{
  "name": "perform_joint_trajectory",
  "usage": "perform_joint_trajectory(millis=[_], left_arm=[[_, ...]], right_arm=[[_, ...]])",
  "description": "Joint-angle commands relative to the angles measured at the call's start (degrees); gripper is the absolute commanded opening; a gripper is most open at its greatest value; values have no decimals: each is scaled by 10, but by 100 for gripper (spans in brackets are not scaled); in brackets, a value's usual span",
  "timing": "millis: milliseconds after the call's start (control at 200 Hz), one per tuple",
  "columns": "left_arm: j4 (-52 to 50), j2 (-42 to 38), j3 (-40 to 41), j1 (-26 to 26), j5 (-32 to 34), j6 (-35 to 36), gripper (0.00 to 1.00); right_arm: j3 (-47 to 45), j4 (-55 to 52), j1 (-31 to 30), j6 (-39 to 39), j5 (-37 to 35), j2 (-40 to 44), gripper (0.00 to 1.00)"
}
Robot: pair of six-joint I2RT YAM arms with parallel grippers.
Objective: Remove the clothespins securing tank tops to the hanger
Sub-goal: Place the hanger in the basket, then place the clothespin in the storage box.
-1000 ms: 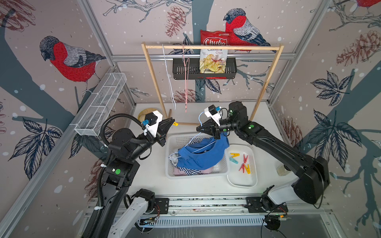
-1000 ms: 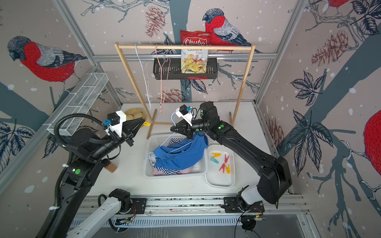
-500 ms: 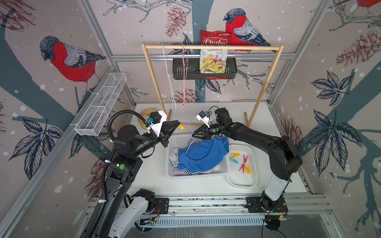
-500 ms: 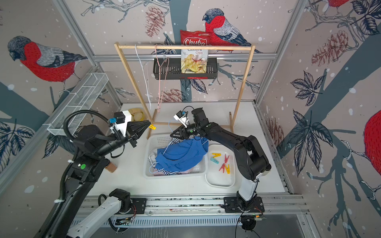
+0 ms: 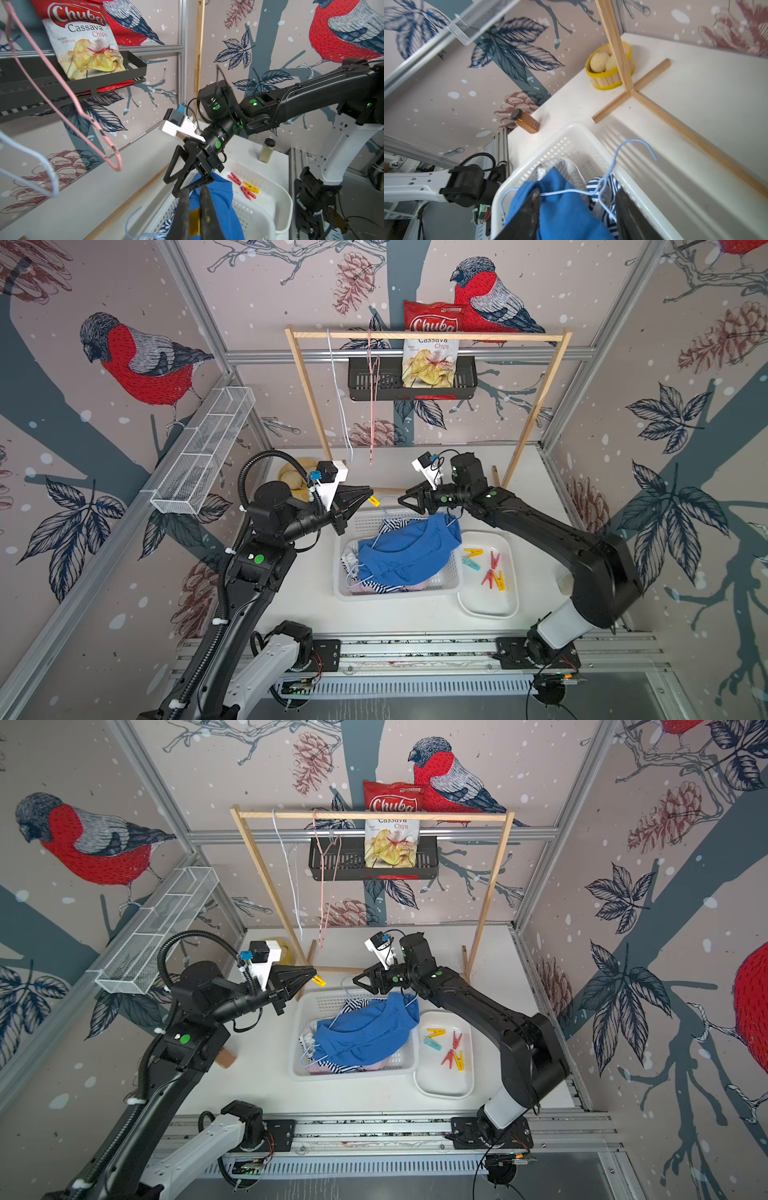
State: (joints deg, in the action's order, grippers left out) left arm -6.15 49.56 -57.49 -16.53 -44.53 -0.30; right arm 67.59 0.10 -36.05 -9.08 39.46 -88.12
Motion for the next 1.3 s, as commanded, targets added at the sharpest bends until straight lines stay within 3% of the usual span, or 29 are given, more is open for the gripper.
perform_joint_trajectory(millis=[0,110,295,520,941,1126,1246,1296], left_arm=[[69,17,-2,-4,-78,-46,0],[72,38,-12,-41,-58,-28,0],[52,80,-44,-113,-32,10,0],[9,116,-77,-151,-24,41,0],[19,135,-94,-197,-9,48,0],[14,135,-97,-202,-1,53,0],[10,135,-97,-204,5,55,21],[9,134,-97,-204,8,56,25]], right_arm=[[-34,62,2,-24,34,57,66],[-47,96,0,-46,129,97,70],[-34,79,-11,-25,184,137,73],[-16,0,-12,36,193,177,73],[-14,-2,-26,40,211,170,70],[-15,-7,-27,48,218,172,58],[-19,0,-26,44,211,179,47],[-20,2,-26,43,211,181,40]])
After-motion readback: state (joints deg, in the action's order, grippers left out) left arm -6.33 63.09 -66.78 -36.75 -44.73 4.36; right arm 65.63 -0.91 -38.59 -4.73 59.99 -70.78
